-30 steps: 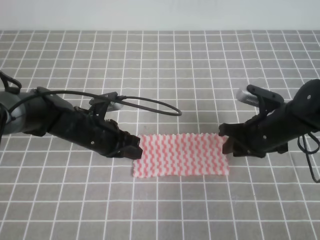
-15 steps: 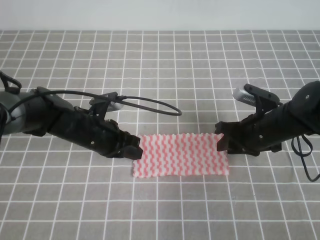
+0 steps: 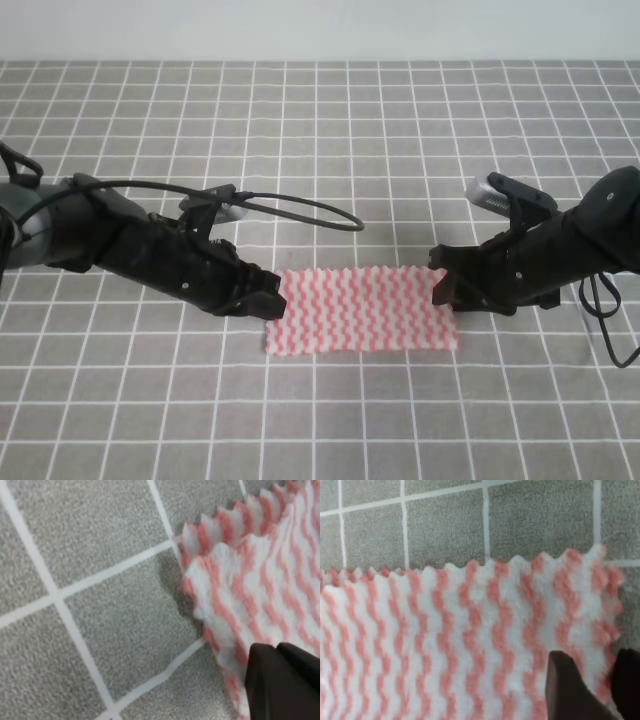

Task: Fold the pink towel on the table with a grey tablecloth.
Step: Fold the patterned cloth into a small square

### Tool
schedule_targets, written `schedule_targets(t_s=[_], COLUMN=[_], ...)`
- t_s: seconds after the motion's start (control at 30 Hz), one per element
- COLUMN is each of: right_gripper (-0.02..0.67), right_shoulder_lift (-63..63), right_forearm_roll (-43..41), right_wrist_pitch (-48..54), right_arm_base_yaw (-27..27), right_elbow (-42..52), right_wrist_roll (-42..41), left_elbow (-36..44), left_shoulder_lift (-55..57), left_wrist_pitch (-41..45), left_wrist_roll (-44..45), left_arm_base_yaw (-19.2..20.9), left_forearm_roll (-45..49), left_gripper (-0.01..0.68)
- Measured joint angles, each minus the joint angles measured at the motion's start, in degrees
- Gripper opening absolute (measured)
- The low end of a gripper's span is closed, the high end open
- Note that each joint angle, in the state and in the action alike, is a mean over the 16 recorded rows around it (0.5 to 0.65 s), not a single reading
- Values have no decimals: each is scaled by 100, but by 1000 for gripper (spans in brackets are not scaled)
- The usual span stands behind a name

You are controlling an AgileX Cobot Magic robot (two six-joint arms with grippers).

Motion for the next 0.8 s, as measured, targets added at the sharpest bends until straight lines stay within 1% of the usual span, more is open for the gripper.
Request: schedule_targets(t_s=[0.37,0.8], right_gripper=[201,117], right_shoulder_lift=[33,38], right_forearm_roll=[84,76], right_wrist_pitch=[81,204], right_arm_base_yaw=[-2,-4], right_elbow=[-4,2], right_wrist_roll=[-16,-30], left_elbow=[0,0], left_shoulder_lift=[0,6], left_wrist_pitch=[1,-2], left_wrist_roll=[0,0], left_arm_base_yaw=[0,1], left_forearm_roll=[-11,-6], left_gripper=[-3,-3])
